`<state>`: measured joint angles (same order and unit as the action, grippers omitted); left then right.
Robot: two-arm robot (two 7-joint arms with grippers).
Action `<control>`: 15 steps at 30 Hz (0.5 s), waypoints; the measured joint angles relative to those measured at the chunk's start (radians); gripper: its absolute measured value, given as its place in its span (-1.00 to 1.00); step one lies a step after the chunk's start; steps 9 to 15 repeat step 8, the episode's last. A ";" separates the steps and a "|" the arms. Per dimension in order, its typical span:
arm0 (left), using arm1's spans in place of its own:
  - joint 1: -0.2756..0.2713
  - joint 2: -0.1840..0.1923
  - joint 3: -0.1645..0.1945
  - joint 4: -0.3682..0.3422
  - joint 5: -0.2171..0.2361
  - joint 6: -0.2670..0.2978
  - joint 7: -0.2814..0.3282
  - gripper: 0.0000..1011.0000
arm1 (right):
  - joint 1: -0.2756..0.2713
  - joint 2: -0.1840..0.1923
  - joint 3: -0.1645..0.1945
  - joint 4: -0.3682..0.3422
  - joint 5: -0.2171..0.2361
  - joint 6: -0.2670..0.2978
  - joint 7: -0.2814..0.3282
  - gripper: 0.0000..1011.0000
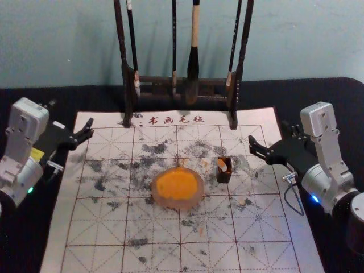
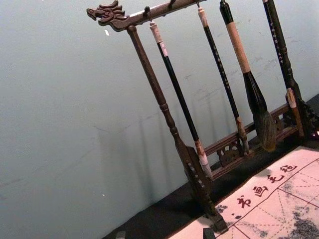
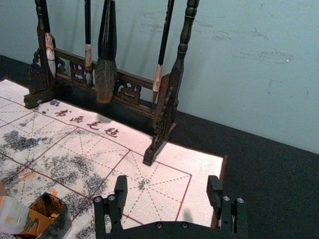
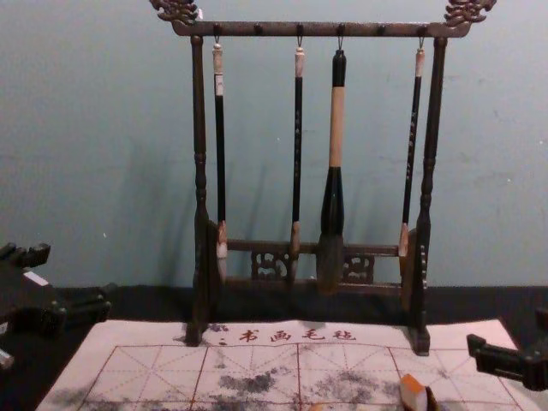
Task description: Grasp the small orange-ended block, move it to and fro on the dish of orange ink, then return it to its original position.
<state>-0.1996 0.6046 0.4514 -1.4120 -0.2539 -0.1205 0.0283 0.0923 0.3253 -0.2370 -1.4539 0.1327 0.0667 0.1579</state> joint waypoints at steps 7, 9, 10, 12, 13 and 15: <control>0.000 0.000 0.000 0.000 0.000 0.000 0.000 0.98 | 0.000 0.000 0.000 0.000 0.000 0.000 0.000 0.98; 0.000 0.000 0.000 0.000 0.000 0.000 0.000 0.98 | 0.000 0.000 0.000 0.000 0.000 0.000 0.000 0.98; 0.000 0.000 0.000 0.000 0.000 0.000 0.000 0.98 | 0.000 0.000 0.000 0.000 0.000 0.000 0.000 0.98; 0.000 0.000 0.000 0.000 0.000 0.000 0.000 0.98 | 0.000 0.000 0.000 0.000 0.000 0.000 0.000 0.98; 0.000 0.000 0.000 0.000 0.000 0.000 0.000 0.98 | 0.000 0.000 0.000 0.000 0.000 0.000 0.000 0.98; 0.000 0.000 0.000 0.000 0.000 0.000 0.000 0.98 | 0.000 0.000 0.000 0.000 0.000 0.000 0.000 0.98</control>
